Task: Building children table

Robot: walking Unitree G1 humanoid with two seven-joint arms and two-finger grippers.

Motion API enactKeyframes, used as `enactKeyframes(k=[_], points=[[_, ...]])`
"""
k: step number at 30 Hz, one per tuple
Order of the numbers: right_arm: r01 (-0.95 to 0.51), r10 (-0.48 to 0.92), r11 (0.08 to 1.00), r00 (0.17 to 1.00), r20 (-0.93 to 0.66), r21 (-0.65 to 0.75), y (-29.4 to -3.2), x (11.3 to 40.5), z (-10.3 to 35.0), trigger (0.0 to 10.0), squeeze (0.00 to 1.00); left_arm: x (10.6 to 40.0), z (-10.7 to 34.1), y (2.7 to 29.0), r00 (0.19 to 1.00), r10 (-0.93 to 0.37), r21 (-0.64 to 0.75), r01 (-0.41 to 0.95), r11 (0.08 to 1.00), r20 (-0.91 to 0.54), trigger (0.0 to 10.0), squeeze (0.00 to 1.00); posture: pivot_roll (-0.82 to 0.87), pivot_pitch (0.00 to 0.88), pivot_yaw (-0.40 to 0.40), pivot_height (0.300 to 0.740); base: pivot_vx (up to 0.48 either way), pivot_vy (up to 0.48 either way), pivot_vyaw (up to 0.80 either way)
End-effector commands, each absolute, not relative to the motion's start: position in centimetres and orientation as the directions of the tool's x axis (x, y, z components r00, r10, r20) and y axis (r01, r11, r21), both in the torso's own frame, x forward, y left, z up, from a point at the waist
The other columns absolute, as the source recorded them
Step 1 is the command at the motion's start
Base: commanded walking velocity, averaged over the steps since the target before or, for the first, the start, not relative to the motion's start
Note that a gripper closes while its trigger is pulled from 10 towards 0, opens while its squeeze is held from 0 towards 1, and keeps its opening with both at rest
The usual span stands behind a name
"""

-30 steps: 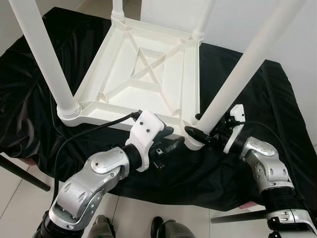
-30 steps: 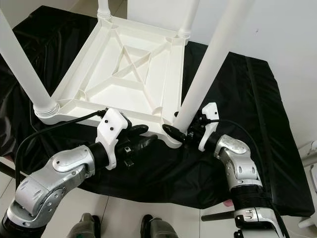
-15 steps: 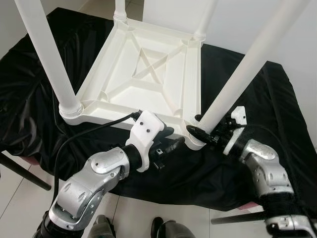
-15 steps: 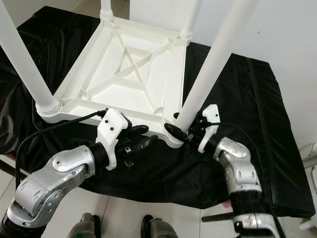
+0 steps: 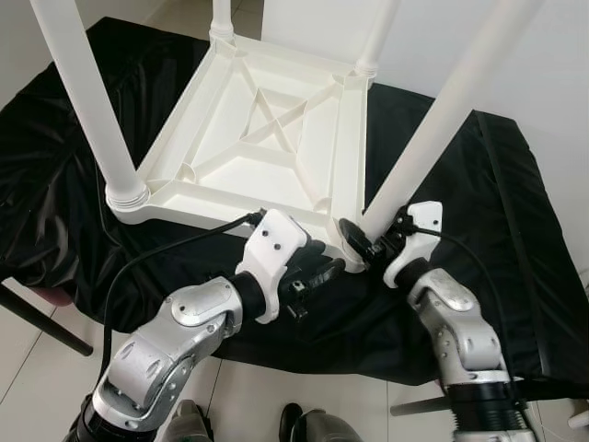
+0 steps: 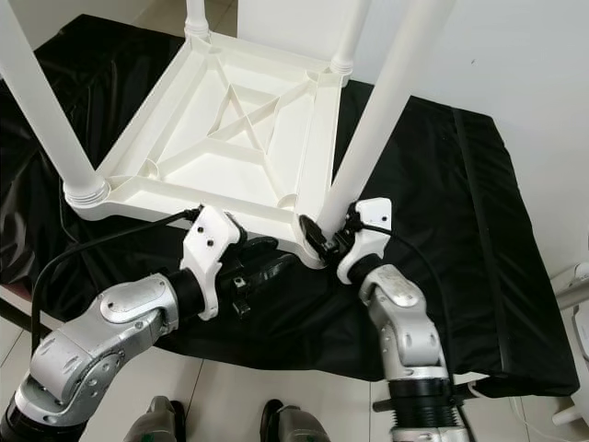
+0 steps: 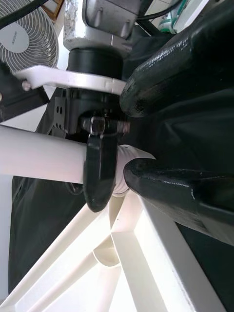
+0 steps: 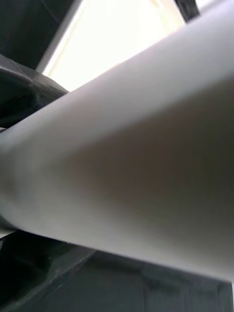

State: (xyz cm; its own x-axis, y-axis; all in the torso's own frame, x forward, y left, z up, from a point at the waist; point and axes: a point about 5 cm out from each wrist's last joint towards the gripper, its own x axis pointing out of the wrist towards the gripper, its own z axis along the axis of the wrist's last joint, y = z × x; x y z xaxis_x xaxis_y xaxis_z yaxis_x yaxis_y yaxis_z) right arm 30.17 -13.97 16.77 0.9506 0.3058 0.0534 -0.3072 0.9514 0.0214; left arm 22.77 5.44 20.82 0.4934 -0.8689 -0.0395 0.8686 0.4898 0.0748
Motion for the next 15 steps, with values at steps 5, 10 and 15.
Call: enactKeyframes(k=[5,10,15], points=[[0.167,-0.161,0.985,0.981,-0.112,0.044,-14.7,28.8,13.9,0.0,0.00,22.6,20.5,5.0,0.480,-0.876,0.067,0.876,0.477,-0.045,10.0,0.00,0.09,0.177,-0.148,0.740,0.000,0.000,0.00],[0.167,-0.156,0.983,0.979,-0.132,0.078,-13.9,28.4,13.7,0.0,0.00,22.6,20.4,5.1,0.488,-0.872,0.063,0.872,0.485,-0.044,10.0,0.00,0.09,0.175,-0.149,0.740,0.000,0.000,0.00],[0.162,-0.152,0.983,0.983,-0.105,0.089,-14.4,28.6,14.1,0.0,0.00,22.7,20.4,5.1,0.493,-0.869,0.065,0.869,0.490,-0.047,10.0,0.00,0.09,0.170,-0.150,0.740,0.000,0.000,0.00]])
